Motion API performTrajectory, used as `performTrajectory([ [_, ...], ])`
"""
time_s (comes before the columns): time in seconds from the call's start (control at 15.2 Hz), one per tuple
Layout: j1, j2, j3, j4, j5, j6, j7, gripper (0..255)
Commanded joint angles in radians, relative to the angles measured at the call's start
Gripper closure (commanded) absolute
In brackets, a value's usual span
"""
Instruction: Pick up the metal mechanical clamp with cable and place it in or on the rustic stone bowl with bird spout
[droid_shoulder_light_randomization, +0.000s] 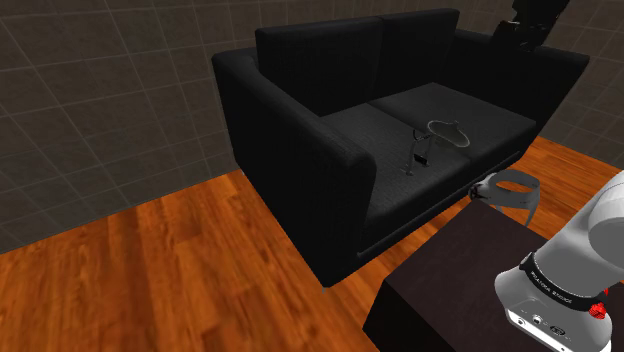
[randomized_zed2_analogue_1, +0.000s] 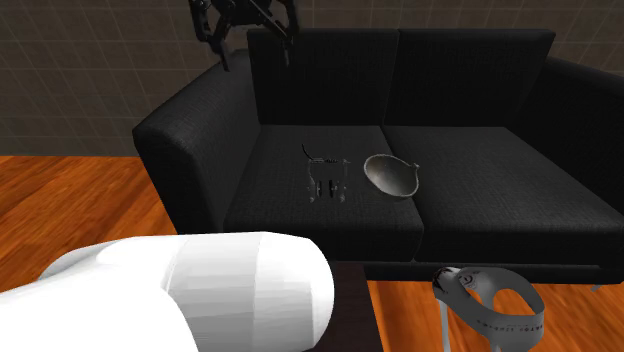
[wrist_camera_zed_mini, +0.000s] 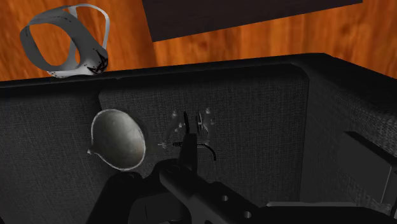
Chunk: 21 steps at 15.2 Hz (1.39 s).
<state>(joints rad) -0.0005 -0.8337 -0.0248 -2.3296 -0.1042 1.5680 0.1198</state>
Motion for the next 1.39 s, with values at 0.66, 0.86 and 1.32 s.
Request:
performTrajectory([
  [0.66, -0.045, 0.016, -0.16, -0.294, -0.055, 0.395, -0.081, 0],
  [0.86, -0.057, 0.065, -0.215, -0.354, -0.069, 0.527, -0.111, 0],
  [1.32, -0.051, 0.269, -0.363, -0.434, -0.067, 0.864, -0.205, 0],
])
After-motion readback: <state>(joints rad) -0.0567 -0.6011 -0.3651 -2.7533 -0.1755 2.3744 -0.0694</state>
